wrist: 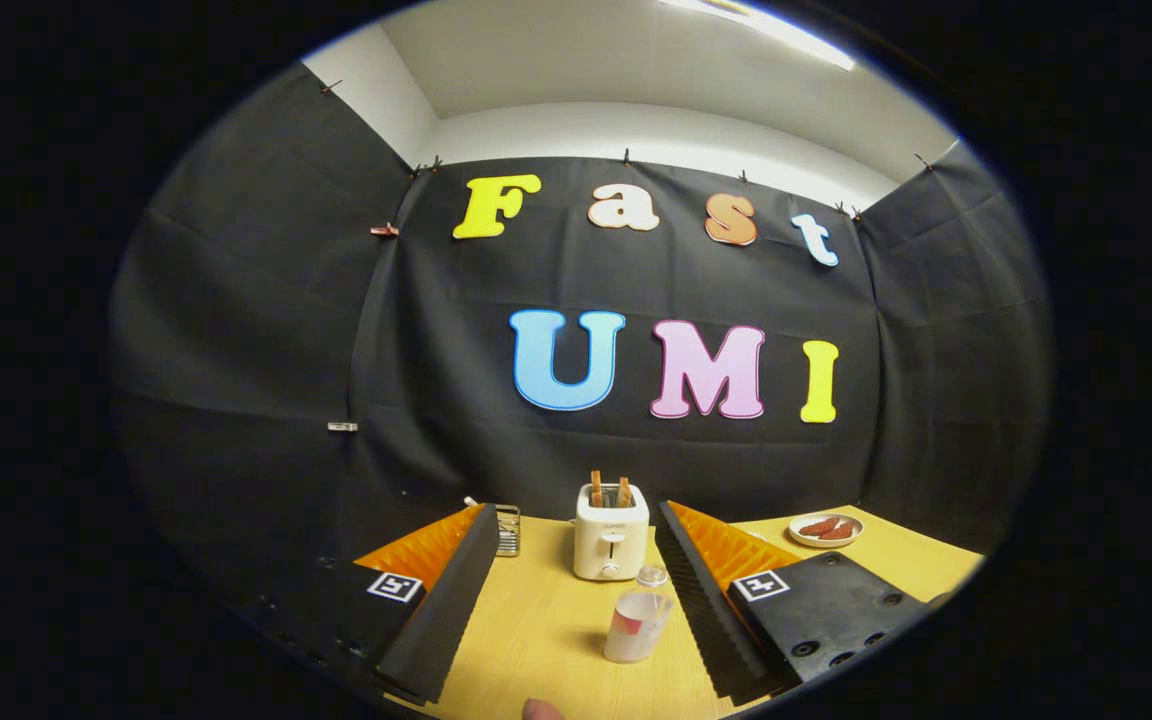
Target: Take the bottle from table, then pour the juice into the cup, finally place the bottle on the coaster
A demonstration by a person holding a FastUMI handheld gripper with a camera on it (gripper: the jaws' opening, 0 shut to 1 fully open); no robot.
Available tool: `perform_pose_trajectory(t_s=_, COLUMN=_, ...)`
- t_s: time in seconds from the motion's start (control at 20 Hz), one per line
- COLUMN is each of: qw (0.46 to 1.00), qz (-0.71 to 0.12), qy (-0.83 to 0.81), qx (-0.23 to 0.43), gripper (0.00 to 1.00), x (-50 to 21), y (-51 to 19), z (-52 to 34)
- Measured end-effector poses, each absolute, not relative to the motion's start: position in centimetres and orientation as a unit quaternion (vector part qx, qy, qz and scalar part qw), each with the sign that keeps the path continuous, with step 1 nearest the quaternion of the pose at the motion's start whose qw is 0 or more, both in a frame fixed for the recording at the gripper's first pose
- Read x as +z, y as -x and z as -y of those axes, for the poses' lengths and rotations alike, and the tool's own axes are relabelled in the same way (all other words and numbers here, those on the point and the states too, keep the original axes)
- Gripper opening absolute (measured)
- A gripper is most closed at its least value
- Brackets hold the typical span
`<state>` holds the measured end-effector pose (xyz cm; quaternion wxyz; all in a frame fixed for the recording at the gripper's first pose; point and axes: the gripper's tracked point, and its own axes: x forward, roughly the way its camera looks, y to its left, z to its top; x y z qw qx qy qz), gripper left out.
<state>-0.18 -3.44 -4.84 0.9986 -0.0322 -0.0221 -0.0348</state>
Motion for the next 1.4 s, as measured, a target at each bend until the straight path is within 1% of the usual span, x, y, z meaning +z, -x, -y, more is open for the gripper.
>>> perform_pose_trajectory(t_s=0.25, qw=0.998, qz=-0.007, qy=-0.024, qx=-0.06, gripper=0.96, x=-11.8, y=-0.7, z=6.0)
perform_pose_trajectory(t_s=0.4, qw=0.996, qz=-0.038, qy=-0.012, qx=-0.077, gripper=0.96, x=-15.9, y=-1.2, z=7.6)
perform_pose_trajectory(t_s=0.55, qw=0.995, qz=-0.053, qy=0.001, qx=-0.083, gripper=0.98, x=-18.3, y=-2.3, z=8.7)
perform_pose_trajectory(t_s=1.0, qw=0.995, qz=-0.068, qy=-0.007, qx=-0.076, gripper=0.98, x=-22.3, y=-4.7, z=9.9)
perform_pose_trajectory(t_s=1.4, qw=0.991, qz=-0.084, qy=-0.026, qx=-0.101, gripper=0.98, x=-25.1, y=-9.3, z=11.6)
